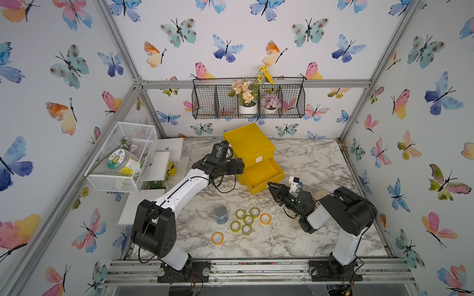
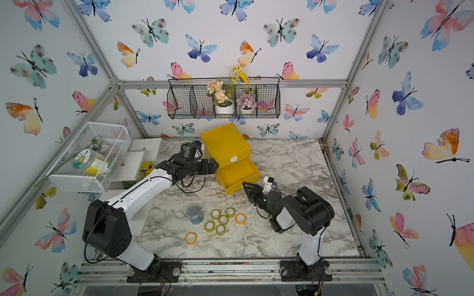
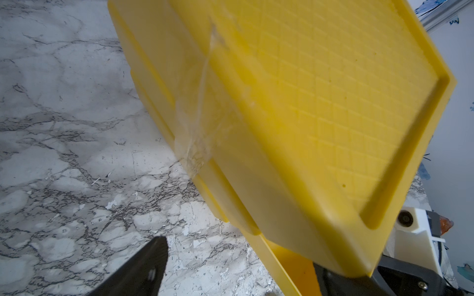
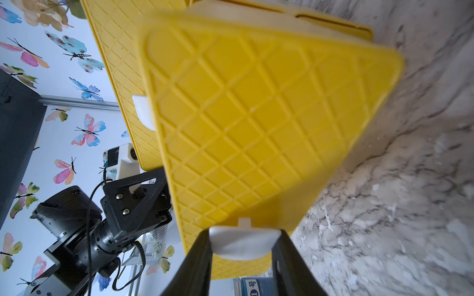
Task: Place the transparent tape into the drawer according to color
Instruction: Open the drawer in the storage box.
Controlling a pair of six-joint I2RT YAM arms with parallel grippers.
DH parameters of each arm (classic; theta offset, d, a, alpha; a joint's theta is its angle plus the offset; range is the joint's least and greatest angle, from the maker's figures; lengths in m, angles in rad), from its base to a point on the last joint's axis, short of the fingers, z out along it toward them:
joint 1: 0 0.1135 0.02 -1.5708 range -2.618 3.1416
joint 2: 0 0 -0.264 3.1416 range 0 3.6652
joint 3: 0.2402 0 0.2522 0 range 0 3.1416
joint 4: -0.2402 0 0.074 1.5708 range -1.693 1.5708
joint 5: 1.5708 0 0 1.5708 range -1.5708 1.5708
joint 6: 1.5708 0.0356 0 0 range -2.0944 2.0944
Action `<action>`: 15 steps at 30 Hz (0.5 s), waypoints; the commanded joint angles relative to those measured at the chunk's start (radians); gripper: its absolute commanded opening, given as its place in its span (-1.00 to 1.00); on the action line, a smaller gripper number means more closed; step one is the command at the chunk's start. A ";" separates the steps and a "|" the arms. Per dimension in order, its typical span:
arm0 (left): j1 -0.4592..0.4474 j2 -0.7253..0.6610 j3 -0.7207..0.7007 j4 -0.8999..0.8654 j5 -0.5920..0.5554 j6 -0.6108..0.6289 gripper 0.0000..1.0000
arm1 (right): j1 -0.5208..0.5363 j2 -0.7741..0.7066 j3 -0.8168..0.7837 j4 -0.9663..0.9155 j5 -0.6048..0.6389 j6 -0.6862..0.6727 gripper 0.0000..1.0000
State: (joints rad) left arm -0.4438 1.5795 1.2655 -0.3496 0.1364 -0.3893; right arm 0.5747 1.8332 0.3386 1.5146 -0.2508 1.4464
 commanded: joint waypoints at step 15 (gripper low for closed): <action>0.010 -0.047 0.009 -0.004 0.012 -0.017 0.98 | -0.007 -0.254 -0.039 -0.328 -0.045 -0.190 0.25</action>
State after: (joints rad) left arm -0.4393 1.5768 1.2655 -0.3504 0.1368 -0.3965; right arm 0.5743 1.6375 0.2955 1.3212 -0.2588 1.3270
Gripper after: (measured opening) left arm 0.989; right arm 0.625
